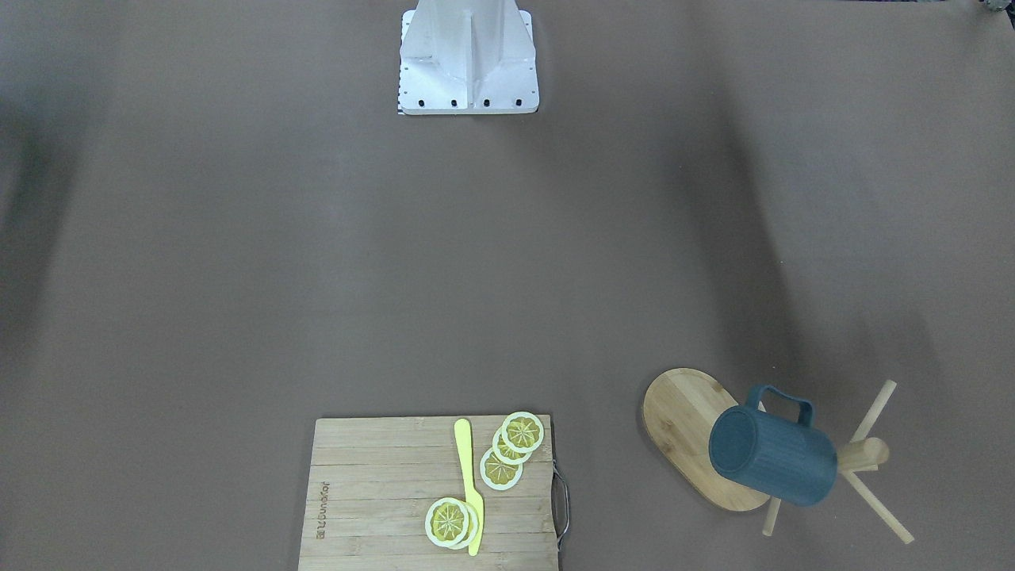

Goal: Hang cup on storage rack

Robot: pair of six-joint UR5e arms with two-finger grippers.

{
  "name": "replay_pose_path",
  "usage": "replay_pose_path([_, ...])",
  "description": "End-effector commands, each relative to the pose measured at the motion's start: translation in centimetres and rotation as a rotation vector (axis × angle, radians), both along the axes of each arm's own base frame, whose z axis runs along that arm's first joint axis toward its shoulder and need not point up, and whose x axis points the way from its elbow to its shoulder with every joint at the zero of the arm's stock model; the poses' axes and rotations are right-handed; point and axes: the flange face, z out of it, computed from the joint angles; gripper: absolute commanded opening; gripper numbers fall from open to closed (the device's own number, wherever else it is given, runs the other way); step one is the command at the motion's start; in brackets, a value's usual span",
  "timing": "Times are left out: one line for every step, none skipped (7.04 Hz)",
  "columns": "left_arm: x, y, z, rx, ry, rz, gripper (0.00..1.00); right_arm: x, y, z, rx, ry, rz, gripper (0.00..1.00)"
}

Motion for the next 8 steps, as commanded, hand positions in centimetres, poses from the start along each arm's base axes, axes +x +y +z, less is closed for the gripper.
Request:
replay_pose_path([0.1,0.2,0.2,-0.005,0.000,0.001,0.98,-0.1,0.4,2.5,-0.047,0.002,-0.005,1.00])
replay_pose_path([0.1,0.3,0.2,-0.007,0.000,0.001,0.98,-0.8,0.4,3.8,-0.032,0.010,-0.061,1.00])
replay_pose_path([0.1,0.2,0.2,-0.007,0.000,0.001,0.98,-0.7,0.4,4.4,-0.070,0.018,-0.068,1.00])
replay_pose_path([0.1,0.2,0.2,-0.007,0.000,0.001,0.98,-0.5,0.5,4.6,-0.084,0.021,-0.075,1.00])
replay_pose_path([0.1,0.2,0.2,-0.005,0.000,0.001,0.98,-0.2,0.5,4.7,-0.074,0.027,-0.085,1.00])
replay_pose_path([0.1,0.2,0.2,-0.007,0.000,0.001,0.98,-0.4,0.4,4.6,-0.074,0.029,-0.088,1.00])
replay_pose_path([0.1,0.2,0.2,-0.005,0.000,0.001,0.98,-0.3,0.5,4.7,-0.074,0.027,-0.087,1.00])
replay_pose_path([0.1,0.2,0.3,-0.008,0.000,0.001,0.98,0.0,0.6,4.7,-0.082,0.027,-0.083,1.00])
